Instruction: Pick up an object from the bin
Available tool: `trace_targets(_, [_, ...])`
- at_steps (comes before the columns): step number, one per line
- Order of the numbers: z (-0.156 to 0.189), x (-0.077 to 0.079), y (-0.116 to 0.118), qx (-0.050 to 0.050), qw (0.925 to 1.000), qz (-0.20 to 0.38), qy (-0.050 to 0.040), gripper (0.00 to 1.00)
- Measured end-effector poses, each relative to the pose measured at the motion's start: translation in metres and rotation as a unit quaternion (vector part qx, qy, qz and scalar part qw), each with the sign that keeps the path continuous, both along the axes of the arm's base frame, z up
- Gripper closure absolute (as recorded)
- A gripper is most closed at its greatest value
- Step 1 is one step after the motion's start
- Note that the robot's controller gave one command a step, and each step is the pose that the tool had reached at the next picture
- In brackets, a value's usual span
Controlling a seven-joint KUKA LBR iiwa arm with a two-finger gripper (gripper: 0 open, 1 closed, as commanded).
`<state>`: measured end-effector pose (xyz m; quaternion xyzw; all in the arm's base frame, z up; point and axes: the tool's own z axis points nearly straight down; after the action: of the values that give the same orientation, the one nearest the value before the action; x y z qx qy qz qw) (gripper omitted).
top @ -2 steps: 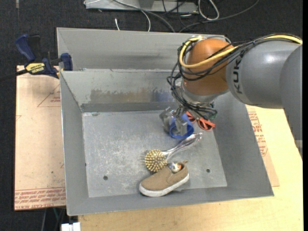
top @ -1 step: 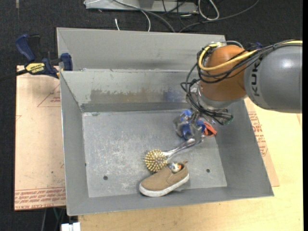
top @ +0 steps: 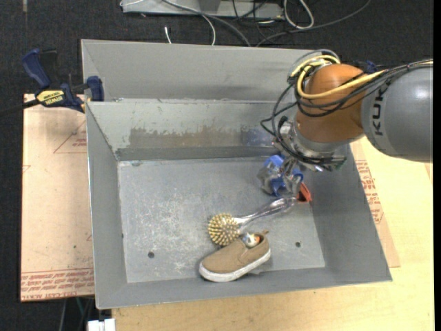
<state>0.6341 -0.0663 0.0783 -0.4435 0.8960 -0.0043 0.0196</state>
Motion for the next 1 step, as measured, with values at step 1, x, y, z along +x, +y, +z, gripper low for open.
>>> trace_targets(1, [0.0022,-0.0275,0.0654,-0.001,1.0,-0.002,-0.003,1.0])
